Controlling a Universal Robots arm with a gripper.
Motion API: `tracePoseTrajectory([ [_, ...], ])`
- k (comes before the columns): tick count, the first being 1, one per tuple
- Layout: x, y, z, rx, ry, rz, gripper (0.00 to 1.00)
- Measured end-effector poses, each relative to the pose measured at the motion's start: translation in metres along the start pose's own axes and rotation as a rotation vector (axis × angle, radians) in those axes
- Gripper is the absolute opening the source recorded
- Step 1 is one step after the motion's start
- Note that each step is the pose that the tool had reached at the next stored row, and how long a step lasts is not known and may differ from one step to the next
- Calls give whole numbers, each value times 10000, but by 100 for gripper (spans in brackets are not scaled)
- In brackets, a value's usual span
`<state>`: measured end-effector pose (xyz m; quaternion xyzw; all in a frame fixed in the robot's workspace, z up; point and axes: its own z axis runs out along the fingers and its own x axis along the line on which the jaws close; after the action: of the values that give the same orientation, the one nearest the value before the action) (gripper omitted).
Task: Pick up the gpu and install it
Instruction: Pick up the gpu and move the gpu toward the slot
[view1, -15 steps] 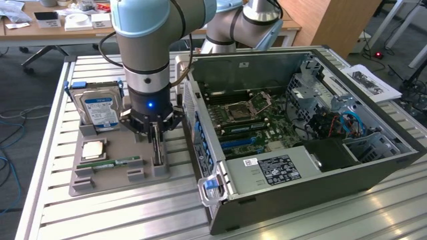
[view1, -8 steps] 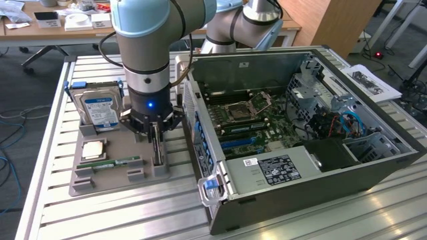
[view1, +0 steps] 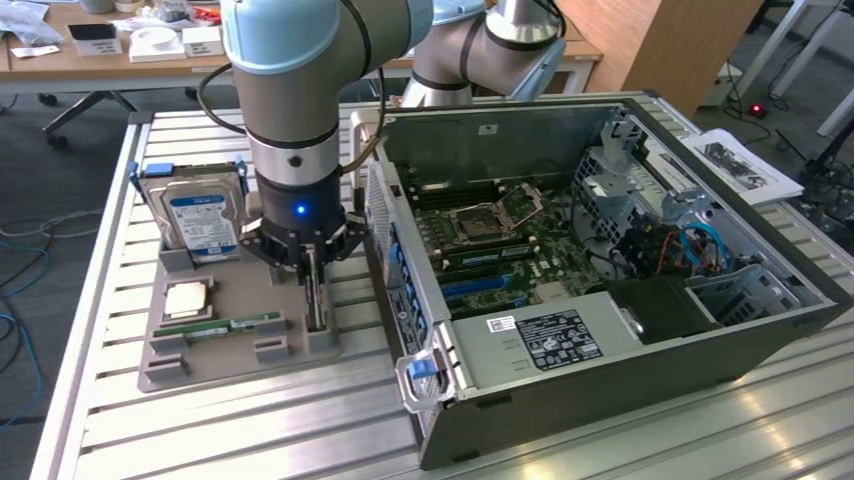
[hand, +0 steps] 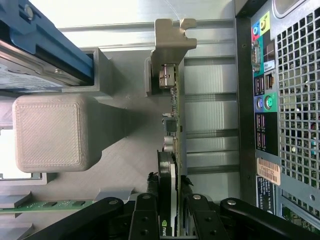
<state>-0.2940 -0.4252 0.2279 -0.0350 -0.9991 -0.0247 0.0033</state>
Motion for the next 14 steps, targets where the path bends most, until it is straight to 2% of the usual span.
tracePoseTrajectory([
  [11,0,0,0,-1,0,-19,27],
  [14,0,1,1,1,13,-306,27],
])
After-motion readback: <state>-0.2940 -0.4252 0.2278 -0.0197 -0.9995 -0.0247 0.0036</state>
